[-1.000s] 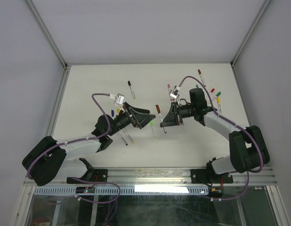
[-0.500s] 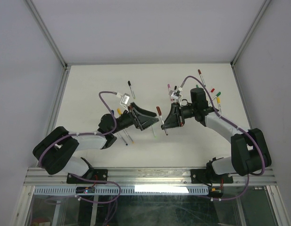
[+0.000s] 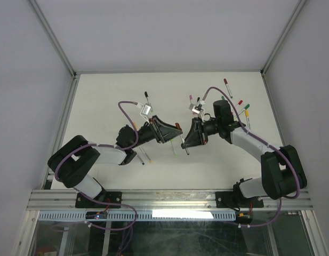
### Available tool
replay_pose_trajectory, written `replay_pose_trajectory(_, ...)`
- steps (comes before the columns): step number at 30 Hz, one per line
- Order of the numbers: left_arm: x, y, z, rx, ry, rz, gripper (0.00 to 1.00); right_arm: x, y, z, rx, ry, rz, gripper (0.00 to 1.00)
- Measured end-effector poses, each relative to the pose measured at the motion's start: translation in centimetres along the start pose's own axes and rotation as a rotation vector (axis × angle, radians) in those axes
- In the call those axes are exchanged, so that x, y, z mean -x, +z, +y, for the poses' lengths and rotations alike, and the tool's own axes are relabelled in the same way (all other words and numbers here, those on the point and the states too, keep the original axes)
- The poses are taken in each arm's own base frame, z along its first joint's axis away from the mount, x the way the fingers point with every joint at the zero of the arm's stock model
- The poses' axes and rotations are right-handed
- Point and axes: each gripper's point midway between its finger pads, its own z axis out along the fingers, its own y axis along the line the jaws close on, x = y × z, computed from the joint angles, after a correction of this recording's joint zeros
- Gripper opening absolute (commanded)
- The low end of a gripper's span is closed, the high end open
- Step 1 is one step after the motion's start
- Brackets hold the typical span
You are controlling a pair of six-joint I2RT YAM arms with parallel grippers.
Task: Open the pen caps
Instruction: Open the pen cap from the pen.
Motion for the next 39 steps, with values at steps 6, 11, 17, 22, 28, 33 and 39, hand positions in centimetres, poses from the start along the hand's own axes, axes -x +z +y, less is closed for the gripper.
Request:
replay_pose_trajectory(6, 0.1, 0.5, -0.3, -0.028, -0.005, 0.006, 0.32, -0.3, 0.2, 0.1, 0.007, 0.001, 0.008, 0.0)
replay_pose_trajectory(11, 0.2, 0.7, -0.5, -0.04, -0.009, 0.005, 0.2, -0.3, 0.3, 0.2, 0.009, -0.001, 0.01, 0.0)
replay_pose_trajectory(17, 0.1, 0.7, -0.6, -0.044, -0.004, 0.012, 0.0, -0.5, 0.3, 0.4, 0.021, 0.009, 0.014, 0.07)
replay_pose_trajectory(22, 0.0, 0.6, -0.5, -0.042, 0.001, 0.018, 0.0, -0.6, 0.3, 0.5, 0.021, 0.015, 0.017, 0.34)
replay_pose_trajectory(28, -0.2, 0.9, 0.8, 0.041, 0.01, 0.0, 0.0, -0.4, 0.3, -0.8, -0.056, -0.008, 0.02, 0.47)
replay_pose_trajectory(33, -1.4, 1.2, 2.4, 0.171, 0.025, -0.006, 0.0, -0.4, 0.2, -2.1, -0.139, -0.019, 0.02, 0.45)
replay_pose_trajectory(39, -1.5, 1.2, 4.0, 0.3, 0.049, -0.042, 0.0, 0.1, -0.1, -3.0, -0.217, -0.045, 0.012, 0.33)
